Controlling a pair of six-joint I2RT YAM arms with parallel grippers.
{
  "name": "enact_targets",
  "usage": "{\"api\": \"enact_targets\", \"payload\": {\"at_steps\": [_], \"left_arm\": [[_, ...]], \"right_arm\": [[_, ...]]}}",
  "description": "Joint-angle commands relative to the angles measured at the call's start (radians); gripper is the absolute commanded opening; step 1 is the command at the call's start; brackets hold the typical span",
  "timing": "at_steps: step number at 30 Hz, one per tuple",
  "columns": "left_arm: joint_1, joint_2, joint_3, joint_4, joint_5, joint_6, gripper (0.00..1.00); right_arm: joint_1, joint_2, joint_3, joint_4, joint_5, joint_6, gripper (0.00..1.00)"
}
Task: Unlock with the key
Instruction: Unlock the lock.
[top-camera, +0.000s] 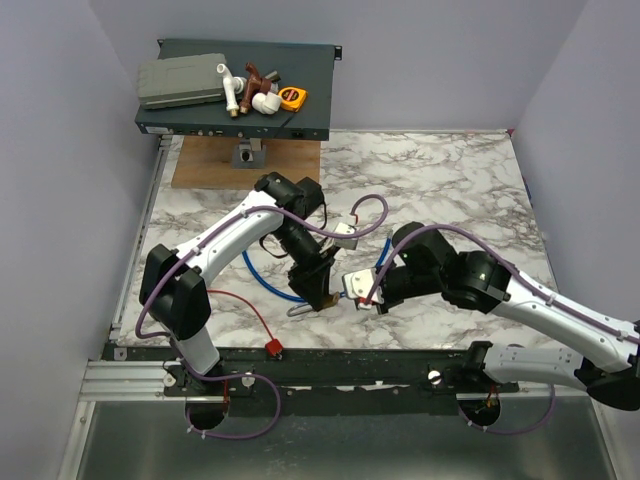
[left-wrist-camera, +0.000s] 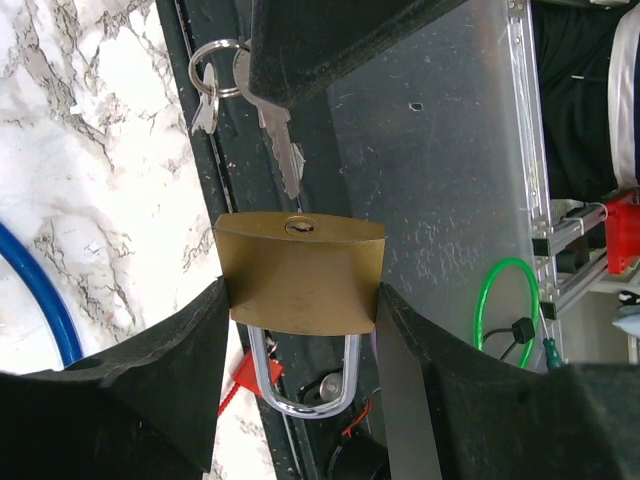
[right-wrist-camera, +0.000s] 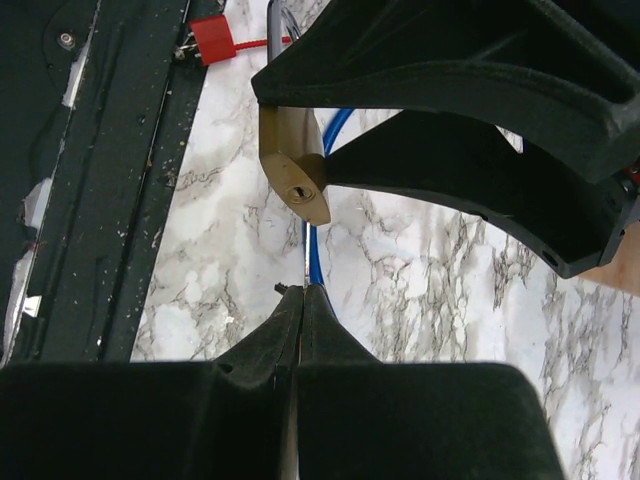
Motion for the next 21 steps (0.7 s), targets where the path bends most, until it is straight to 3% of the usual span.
{"api": "enact_targets", "payload": {"at_steps": [1,21], "left_arm": [[-0.012,-0.003,0.019,-0.072,0.030,0.010,0.00],[-0.026,-0.006,0.026,-0.072,0.000,0.006,0.00]], "right_arm": [[0.013,0.017,0.030,-0.013,0.020,0.001,0.01],[0.040,0.043,0.050,-0.020,0.022,0.001,0.01]]}}
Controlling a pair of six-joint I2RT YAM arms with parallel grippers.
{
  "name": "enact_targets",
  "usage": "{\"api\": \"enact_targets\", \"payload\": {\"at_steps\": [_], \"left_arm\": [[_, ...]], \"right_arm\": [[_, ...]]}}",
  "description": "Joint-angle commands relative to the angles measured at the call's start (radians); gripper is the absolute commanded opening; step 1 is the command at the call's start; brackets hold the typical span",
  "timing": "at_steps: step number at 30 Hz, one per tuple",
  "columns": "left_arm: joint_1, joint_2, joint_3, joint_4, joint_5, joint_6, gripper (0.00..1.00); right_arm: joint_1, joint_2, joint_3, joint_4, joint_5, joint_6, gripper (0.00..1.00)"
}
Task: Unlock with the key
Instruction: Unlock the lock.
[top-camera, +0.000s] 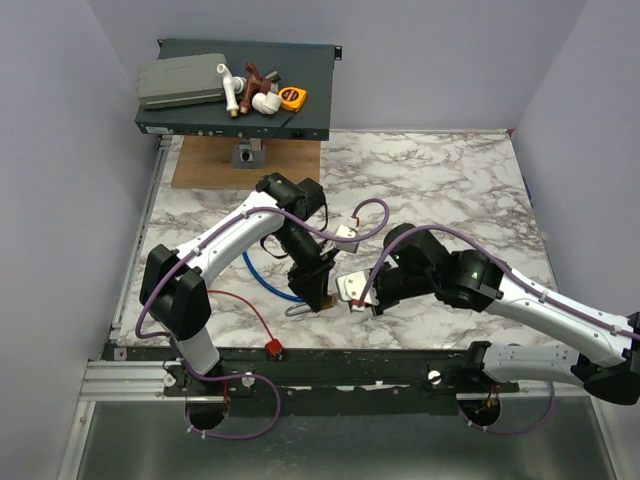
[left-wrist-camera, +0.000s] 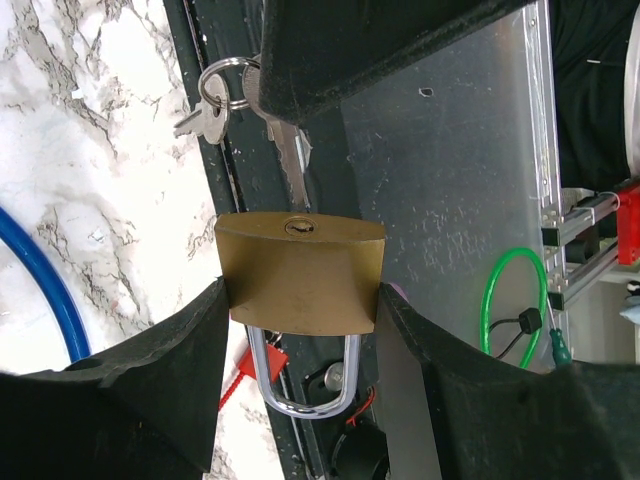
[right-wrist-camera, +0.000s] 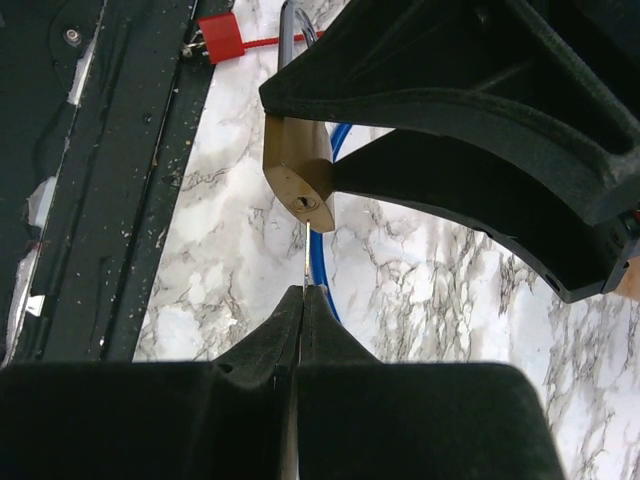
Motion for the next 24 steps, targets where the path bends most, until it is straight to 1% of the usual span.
{"api": "enact_targets", "payload": {"at_steps": [1,24], "left_arm": [[-0.008,-0.006,0.027,-0.071,0.039,0.005,0.00],[-0.008,-0.009,0.041,-0.071,0.033,-0.001,0.00]], "right_arm": [[0.014,0.003,0.030,-0.014,0.007,0.000,0.01],[0.035,0.035,0.029,0.021,0.008,0.011,0.01]]}}
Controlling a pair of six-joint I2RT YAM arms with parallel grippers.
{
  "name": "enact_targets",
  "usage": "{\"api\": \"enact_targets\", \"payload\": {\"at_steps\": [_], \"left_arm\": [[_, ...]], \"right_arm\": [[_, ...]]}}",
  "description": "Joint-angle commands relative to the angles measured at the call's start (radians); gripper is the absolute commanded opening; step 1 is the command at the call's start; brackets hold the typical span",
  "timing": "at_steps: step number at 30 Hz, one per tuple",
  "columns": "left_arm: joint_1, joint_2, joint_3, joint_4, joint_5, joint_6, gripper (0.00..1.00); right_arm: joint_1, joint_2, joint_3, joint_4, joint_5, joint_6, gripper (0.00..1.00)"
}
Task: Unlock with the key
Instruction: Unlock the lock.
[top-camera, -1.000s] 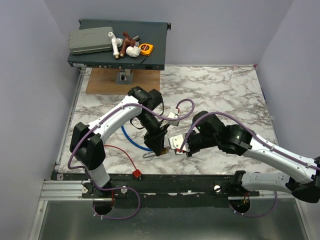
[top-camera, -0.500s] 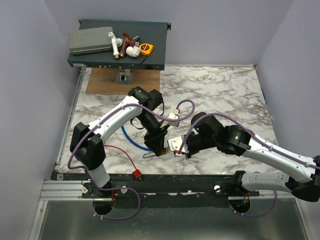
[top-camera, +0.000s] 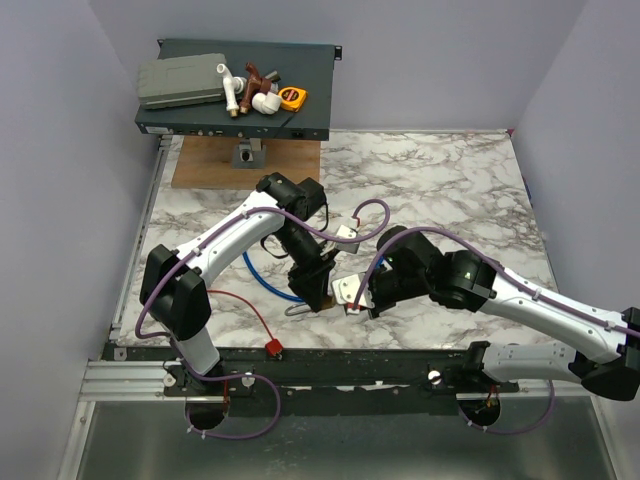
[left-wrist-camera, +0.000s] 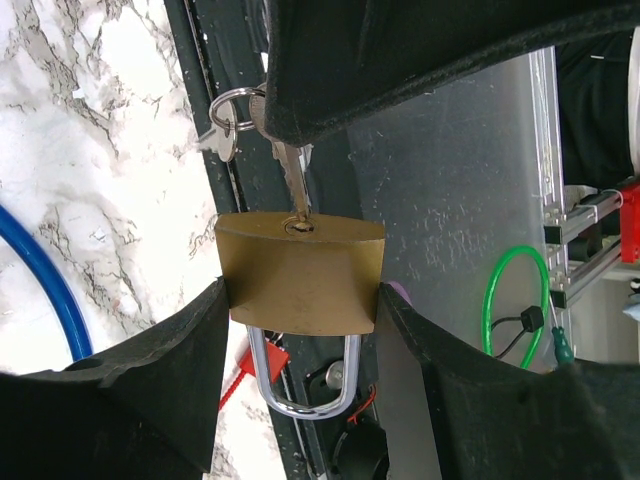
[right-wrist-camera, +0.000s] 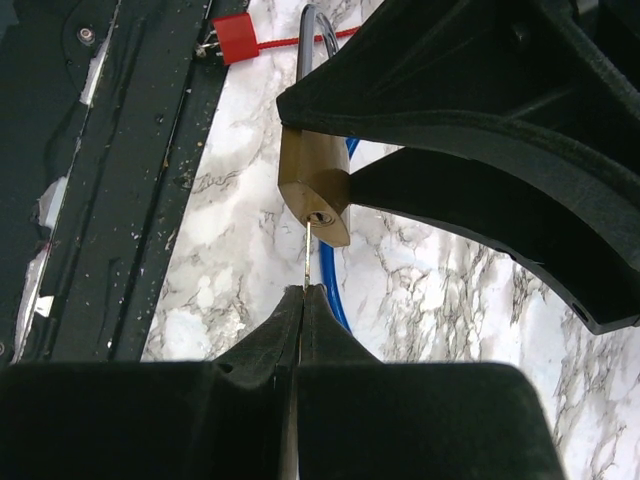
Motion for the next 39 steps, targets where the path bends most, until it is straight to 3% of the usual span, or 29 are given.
{"api": "enact_targets", "payload": {"at_steps": [1,18,39], "left_arm": [[-0.005,-0.008,0.036,-0.070,0.038,0.000,0.00],[-0.010,-0.003,0.042,-0.070,0.033,-0.007,0.00],[-0.007,-0.004,0.038,-0.070,0.039,-0.017,0.00]], "right_arm": [[0.013,0.008,0.027,0.021,0.008,0.006,0.01],[0.012,-0.006,0.017,0.039,0.059,0.004,0.01],[0.032,0.040,0.049,0.058,0.010,0.028,0.01]]}}
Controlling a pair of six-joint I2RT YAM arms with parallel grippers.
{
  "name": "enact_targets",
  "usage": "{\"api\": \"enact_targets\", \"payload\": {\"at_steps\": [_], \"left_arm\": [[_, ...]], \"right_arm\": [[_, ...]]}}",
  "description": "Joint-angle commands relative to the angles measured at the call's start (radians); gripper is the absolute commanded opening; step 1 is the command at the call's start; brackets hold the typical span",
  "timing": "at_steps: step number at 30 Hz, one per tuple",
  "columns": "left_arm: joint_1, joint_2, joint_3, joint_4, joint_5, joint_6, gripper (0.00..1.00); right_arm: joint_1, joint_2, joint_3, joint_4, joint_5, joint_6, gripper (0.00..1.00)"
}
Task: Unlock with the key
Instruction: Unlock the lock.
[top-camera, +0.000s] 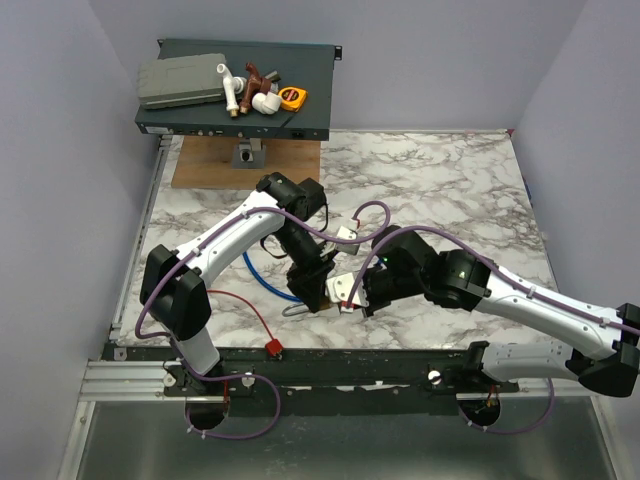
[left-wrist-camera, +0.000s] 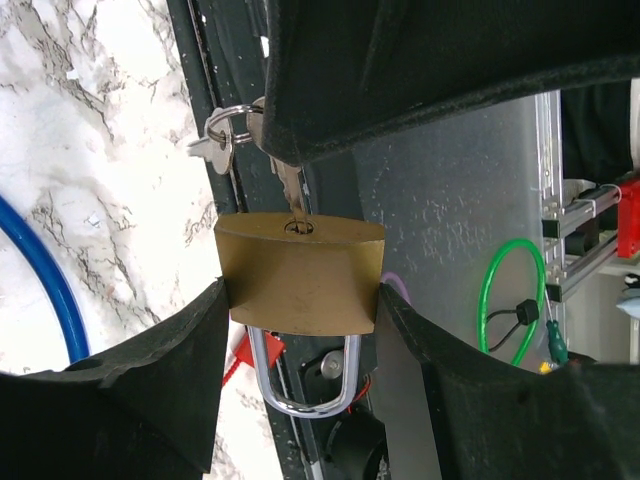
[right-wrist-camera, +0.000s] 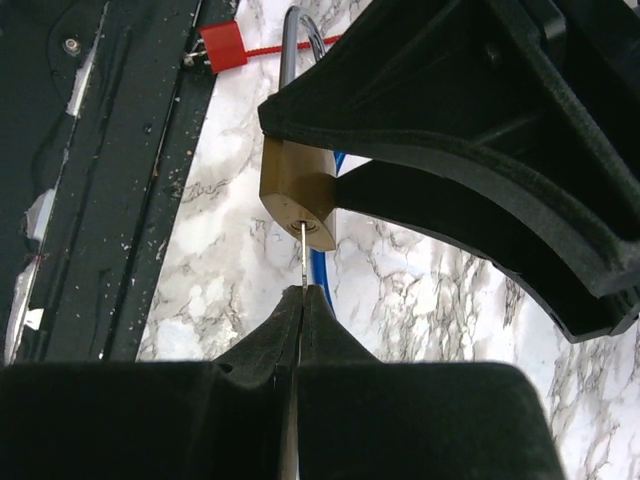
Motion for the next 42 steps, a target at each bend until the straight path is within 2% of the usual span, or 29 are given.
{"api": "enact_targets", "payload": {"at_steps": [1,28,42], "left_arm": [[-0.003,-0.004,0.029,-0.066,0.070,-0.009,0.00],[0.048,-0.014,-0.018,-0.067,0.144,0.022,0.00],[0.064,-0.041,-0.044,-0.067,0.163,0.037,0.00]], "right_arm": [[0.023,0.017,0.041,0.030,-0.018,0.014,0.01],[0.060,0.030,0.003,0.071,-0.014,0.019,0.01],[0.061,-0.003,-0.079,0.129,-0.009,0.038,0.01]]}}
